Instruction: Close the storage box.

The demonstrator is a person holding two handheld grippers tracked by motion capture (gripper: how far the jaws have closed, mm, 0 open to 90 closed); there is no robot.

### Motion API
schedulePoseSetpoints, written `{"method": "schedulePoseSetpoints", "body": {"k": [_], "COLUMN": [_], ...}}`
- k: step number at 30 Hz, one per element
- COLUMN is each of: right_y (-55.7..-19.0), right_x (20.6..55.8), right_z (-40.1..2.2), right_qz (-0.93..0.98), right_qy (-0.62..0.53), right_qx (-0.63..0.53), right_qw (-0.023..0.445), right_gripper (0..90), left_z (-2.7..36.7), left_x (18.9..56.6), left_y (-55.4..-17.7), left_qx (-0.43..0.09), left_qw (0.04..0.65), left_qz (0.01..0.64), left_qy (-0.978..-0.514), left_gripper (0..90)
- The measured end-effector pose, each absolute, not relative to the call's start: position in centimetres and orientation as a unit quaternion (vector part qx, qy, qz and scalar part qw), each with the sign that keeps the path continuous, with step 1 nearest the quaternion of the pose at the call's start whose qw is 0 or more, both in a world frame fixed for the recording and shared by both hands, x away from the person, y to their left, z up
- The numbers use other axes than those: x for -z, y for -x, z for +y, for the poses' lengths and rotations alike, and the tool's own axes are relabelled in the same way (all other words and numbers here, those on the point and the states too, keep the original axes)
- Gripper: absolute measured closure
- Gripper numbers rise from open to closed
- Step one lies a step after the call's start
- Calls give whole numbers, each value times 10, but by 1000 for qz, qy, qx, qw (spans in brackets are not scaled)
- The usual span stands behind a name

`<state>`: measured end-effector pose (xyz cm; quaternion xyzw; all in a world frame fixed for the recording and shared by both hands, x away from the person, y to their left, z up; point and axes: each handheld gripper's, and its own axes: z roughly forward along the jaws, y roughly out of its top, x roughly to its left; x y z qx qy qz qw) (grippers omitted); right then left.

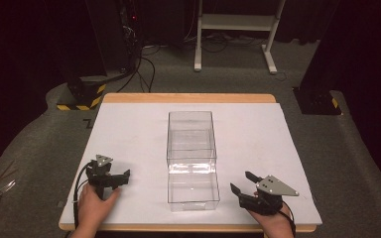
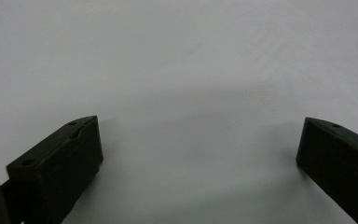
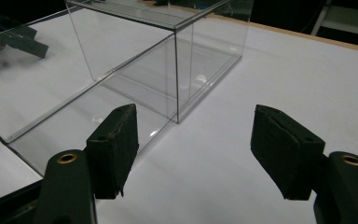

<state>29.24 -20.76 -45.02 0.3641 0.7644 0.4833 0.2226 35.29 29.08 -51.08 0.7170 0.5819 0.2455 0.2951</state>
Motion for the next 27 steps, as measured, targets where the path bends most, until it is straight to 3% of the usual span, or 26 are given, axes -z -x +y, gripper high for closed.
{"method": "schedulePoseSetpoints", "body": {"k": [27], "right_y": [-269], "right_x": [442], "right_z": [-175], "right_qz": [784], "right_qy": [-300], "right_qx": [-516], "right_qw": [170], "right_gripper": [280], "left_z": [291], "left_x": [511], "left_y": [-353], "left_qx": [-245], "left_qw": [295], "left_qz": [582], "left_qy": [-717], "left_gripper": [5]}}
